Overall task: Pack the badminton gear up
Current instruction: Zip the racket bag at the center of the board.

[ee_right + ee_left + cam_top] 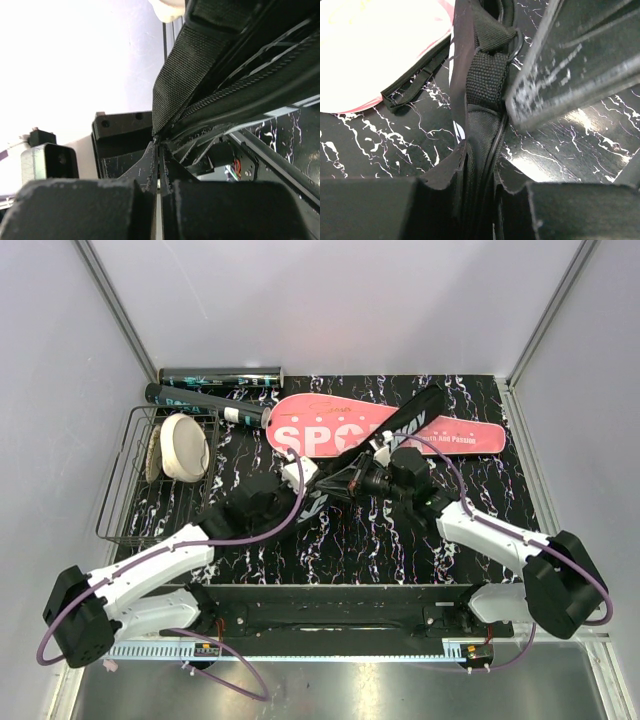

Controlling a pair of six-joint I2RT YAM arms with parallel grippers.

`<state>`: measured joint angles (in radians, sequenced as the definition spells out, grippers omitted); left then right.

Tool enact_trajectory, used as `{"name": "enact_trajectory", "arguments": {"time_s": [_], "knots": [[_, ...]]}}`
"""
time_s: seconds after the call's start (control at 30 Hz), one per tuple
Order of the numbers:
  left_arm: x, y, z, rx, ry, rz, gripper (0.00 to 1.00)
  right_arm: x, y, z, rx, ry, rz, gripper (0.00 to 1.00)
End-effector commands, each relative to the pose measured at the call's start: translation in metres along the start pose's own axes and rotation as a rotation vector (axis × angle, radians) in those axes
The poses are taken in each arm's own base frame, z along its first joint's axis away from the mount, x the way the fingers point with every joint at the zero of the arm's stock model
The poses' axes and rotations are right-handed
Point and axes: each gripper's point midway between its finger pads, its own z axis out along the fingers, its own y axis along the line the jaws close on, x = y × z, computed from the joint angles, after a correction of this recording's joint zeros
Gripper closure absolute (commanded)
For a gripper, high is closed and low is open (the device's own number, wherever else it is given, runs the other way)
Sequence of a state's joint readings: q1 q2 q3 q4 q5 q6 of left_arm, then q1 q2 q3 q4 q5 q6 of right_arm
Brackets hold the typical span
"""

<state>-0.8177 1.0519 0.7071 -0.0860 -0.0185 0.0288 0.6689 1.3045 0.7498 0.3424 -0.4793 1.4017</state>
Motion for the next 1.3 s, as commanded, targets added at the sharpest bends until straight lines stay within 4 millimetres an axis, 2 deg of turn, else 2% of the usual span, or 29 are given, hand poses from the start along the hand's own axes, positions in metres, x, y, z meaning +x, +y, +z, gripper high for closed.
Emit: {"name": "enact_trajectory", "arguments": {"time_s": [0.0, 0.03, 0.07, 0.1, 0.17, 0.27, 0.3, 0.37, 0.4, 0.5, 0.53, 0.57, 0.6, 0.63, 0.7, 0.8, 0.83, 0.87, 0.93, 0.97, 1.0, 1.07, 1.1, 1.17, 1.2, 1.27], "knots": [[0.009, 0.005, -0.007, -0.083, -0.032, -0.009, 1.0, -0.038, 0.053, -0.018, -0.215, -0.198, -0.019, 1.0], [0.005, 0.002, -0.009, -0.089, -0.061, 0.003, 1.0, -0.053, 0.054, -0.022, -0.234, -0.251, 0.018, 1.0], [0.006, 0.003, -0.012, -0.103, -0.072, 0.024, 1.0, -0.071, 0.064, -0.032, -0.292, -0.306, 0.012, 1.0], [0.013, -0.003, -0.013, -0.09, -0.063, 0.039, 1.0, -0.082, 0.058, -0.037, -0.293, -0.343, 0.026, 1.0], [0.008, -0.005, -0.014, -0.091, -0.095, 0.039, 1.0, -0.112, 0.056, -0.053, -0.324, -0.427, 0.041, 1.0], [0.01, -0.009, -0.014, -0.076, -0.096, 0.051, 1.0, -0.134, 0.054, -0.065, -0.347, -0.462, 0.052, 1.0], [0.01, -0.01, -0.014, -0.071, -0.096, 0.055, 1.0, -0.148, 0.049, -0.074, -0.341, -0.499, 0.054, 1.0], [0.01, -0.011, -0.015, -0.066, -0.099, 0.063, 1.0, -0.161, 0.04, -0.084, -0.319, -0.522, 0.049, 1.0], [0.01, -0.011, -0.015, -0.066, -0.1, 0.063, 1.0, -0.178, 0.035, -0.099, -0.314, -0.573, 0.046, 1.0], [0.011, -0.012, -0.017, -0.069, -0.098, 0.059, 1.0, -0.2, 0.019, -0.119, -0.261, -0.611, 0.022, 1.0], [0.012, -0.011, -0.018, -0.072, -0.093, 0.06, 1.0, -0.215, 0.013, -0.135, -0.24, -0.646, -0.007, 1.0], [0.012, -0.01, -0.019, -0.078, -0.093, 0.062, 1.0, -0.224, 0.005, -0.139, -0.21, -0.658, -0.011, 1.0], [0.012, -0.009, -0.019, -0.083, -0.093, 0.064, 1.0, -0.237, -0.002, -0.151, -0.188, -0.693, -0.017, 1.0], [0.014, -0.008, -0.02, -0.088, -0.082, 0.066, 1.0, -0.25, -0.008, -0.168, -0.17, -0.727, -0.035, 1.0], [0.011, -0.007, -0.021, -0.095, -0.093, 0.059, 1.0, -0.27, -0.017, -0.179, -0.152, -0.755, -0.042, 1.0], [0.017, -0.008, -0.023, -0.094, -0.071, 0.069, 1.0, -0.289, -0.023, -0.192, -0.133, -0.749, -0.063, 1.0], [0.015, -0.008, -0.024, -0.094, -0.075, 0.071, 1.0, -0.286, -0.022, -0.188, -0.115, -0.711, -0.103, 1.0], [0.016, -0.008, -0.023, -0.098, -0.072, 0.072, 1.0, -0.286, -0.017, -0.174, -0.073, -0.626, -0.108, 1.0], [0.016, -0.009, -0.022, -0.09, -0.071, 0.072, 1.0, -0.27, -0.026, -0.158, -0.001, -0.529, -0.174, 1.0], [0.017, -0.012, -0.02, -0.075, -0.065, 0.077, 1.0, -0.252, -0.02, -0.157, -0.002, -0.517, -0.223, 0.97], [0.017, -0.013, -0.019, -0.069, -0.061, 0.077, 1.0, -0.238, -0.018, -0.15, 0.012, -0.49, -0.254, 0.86], [0.021, -0.013, -0.016, -0.074, -0.034, 0.072, 1.0, -0.213, -0.034, -0.149, 0.12, -0.444, -0.249, 0.66], [0.018, -0.014, -0.016, -0.073, -0.034, 0.065, 0.95, -0.199, -0.038, -0.141, 0.136, -0.402, -0.253, 0.54], [0.023, -0.018, -0.015, -0.051, 0.006, 0.067, 0.77, -0.176, -0.05, -0.132, 0.16, -0.356, -0.226, 0.43], [0.019, -0.019, -0.015, -0.047, 0.005, 0.059, 0.49, -0.162, -0.05, -0.12, 0.157, -0.307, -0.239, 0.38], [0.015, -0.027, -0.015, -0.005, -0.001, 0.041, 0.35, -0.154, -0.063, -0.116, 0.168, -0.287, -0.211, 0.36]]}}
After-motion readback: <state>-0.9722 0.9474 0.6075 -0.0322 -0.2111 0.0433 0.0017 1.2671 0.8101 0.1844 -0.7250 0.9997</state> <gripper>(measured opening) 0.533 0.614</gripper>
